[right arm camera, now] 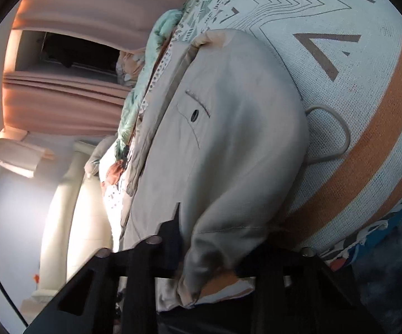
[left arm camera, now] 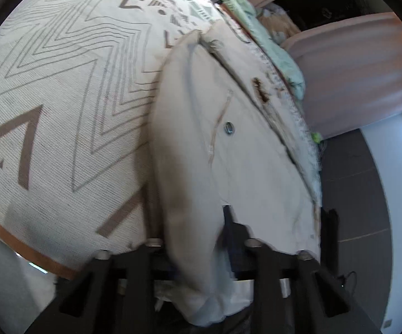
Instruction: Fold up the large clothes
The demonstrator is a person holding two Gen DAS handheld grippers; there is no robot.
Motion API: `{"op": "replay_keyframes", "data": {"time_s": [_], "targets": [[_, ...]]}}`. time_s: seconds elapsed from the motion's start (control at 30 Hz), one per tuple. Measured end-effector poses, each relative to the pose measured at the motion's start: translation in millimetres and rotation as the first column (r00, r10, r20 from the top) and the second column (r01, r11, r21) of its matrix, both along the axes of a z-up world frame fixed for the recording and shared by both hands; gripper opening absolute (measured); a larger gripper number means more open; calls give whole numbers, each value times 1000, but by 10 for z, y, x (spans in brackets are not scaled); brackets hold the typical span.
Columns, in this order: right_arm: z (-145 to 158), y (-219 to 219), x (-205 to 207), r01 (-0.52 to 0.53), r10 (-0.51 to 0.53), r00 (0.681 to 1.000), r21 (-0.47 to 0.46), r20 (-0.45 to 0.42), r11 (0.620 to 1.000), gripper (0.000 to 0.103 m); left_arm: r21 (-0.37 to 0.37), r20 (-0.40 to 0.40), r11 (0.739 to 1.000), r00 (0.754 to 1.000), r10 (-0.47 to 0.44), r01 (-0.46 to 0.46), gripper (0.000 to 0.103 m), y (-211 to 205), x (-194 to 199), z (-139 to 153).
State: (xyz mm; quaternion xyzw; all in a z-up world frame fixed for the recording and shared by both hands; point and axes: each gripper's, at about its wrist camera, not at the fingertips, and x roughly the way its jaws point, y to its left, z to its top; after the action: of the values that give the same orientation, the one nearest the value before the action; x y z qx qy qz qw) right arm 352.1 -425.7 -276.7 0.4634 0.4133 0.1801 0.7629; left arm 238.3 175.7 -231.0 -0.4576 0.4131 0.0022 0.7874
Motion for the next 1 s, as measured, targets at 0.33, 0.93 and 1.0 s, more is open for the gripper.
{"op": "replay_keyframes", "data": {"time_s": [0.33, 0.93, 1.0], "targets": [[454, -94, -343, 43, -47, 992, 31, 121, 999, 8, -19, 155, 998, 986, 60, -58, 7, 48, -315, 483], [1451, -176, -1378, 3, -25, 958, 76, 285, 997, 8, -66, 313, 992, 942, 123, -108, 6, 78, -1462, 1398], [1570, -167, -1471, -2, -21, 951, 74, 308, 997, 7, -72, 331, 991, 934, 130, -113, 6, 82, -1594, 1487]]}}
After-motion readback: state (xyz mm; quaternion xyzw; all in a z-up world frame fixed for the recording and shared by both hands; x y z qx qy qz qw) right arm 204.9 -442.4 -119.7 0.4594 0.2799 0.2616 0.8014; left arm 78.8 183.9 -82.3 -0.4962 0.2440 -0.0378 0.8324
